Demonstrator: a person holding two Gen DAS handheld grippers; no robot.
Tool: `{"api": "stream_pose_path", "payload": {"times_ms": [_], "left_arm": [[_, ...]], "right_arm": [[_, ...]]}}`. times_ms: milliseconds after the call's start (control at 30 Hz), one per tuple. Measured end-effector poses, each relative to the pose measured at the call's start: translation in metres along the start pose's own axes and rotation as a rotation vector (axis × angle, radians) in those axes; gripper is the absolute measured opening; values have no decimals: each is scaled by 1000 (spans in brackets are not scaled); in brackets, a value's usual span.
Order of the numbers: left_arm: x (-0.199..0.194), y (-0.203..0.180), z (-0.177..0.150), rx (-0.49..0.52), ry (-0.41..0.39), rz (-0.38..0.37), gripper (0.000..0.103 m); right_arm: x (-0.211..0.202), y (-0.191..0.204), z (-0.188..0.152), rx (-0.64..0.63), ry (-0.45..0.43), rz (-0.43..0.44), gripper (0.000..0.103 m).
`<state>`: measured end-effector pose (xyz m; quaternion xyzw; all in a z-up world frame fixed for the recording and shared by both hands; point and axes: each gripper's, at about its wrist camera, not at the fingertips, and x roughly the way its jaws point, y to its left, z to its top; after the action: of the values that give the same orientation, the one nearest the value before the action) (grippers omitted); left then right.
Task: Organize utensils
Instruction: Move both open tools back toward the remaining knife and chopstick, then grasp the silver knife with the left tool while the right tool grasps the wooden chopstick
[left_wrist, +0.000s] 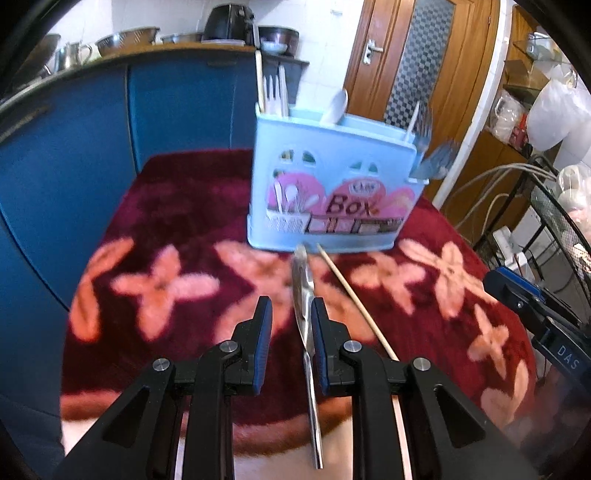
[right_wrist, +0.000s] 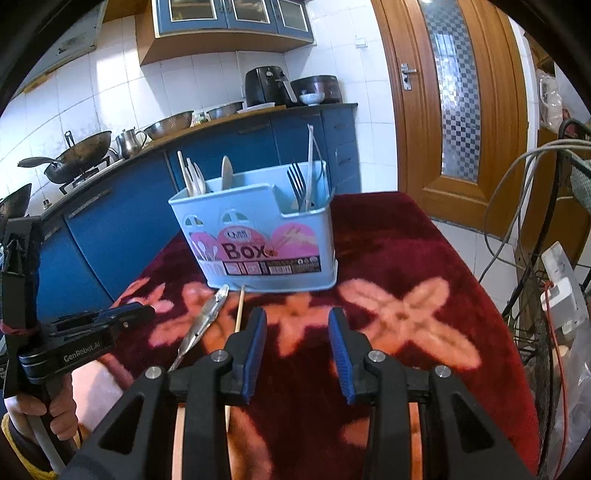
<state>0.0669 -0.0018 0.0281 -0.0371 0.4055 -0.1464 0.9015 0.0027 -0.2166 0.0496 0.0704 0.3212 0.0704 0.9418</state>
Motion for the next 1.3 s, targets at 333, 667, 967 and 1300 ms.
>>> {"api": "stream_pose_path", "payload": {"times_ms": [333, 667, 967, 1300], "left_arm": [[29, -4, -5, -3, 107, -14, 21], [58, -12, -4, 5, 214, -29, 21], [81, -22, 10, 59, 233, 9, 24], [83, -15, 12, 20, 206, -13, 14]], "right_arm": [[7, -6, -8, 20, 33, 4, 41], [14, -10, -13, 33, 52, 8, 41], [19, -13, -17, 40, 70, 18, 42], [22, -12, -18, 39, 78, 24, 44]]}}
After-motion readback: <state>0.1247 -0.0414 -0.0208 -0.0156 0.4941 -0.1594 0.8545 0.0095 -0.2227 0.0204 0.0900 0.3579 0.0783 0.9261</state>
